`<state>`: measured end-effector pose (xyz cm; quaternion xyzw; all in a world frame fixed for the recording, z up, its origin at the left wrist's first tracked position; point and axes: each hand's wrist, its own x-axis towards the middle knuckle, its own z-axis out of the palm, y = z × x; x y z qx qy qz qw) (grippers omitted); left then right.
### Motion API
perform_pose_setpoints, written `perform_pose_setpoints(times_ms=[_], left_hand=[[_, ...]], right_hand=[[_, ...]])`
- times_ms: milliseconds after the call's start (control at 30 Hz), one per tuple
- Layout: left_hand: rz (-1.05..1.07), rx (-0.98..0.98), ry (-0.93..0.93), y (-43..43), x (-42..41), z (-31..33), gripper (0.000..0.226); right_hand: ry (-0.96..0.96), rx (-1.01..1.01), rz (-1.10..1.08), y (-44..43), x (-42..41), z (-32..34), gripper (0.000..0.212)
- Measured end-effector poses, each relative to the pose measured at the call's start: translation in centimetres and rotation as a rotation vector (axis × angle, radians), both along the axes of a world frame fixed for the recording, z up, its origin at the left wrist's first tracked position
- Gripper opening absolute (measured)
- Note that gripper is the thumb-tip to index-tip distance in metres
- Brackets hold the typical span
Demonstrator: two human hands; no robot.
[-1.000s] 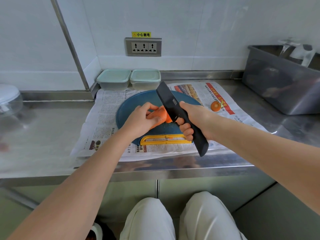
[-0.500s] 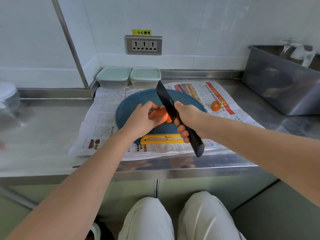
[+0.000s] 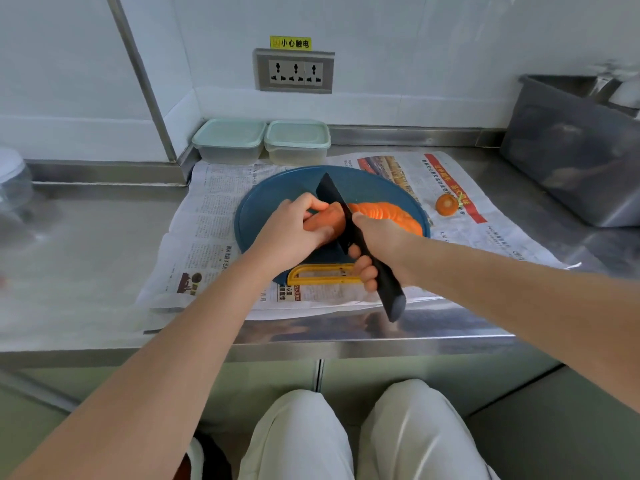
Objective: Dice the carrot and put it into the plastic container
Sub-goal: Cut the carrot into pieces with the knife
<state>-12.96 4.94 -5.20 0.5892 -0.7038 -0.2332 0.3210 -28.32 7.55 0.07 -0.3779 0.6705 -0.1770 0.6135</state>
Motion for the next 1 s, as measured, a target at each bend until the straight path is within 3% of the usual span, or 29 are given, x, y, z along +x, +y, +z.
perform_pose_setpoints(times_ms=[367, 1000], left_hand=[[0.018, 0.033, 0.01, 0.2, 0.1, 0.1, 0.042], [0.024, 0.053, -0.003, 0.4, -0.1, 0.2, 0.034]], right_hand=[[-0.151, -0.097, -0.017, -0.2, -1.7, 2.4, 0.056], [-0.096, -0.12, 0.052, 1.1, -2.1, 2.8, 0.055]])
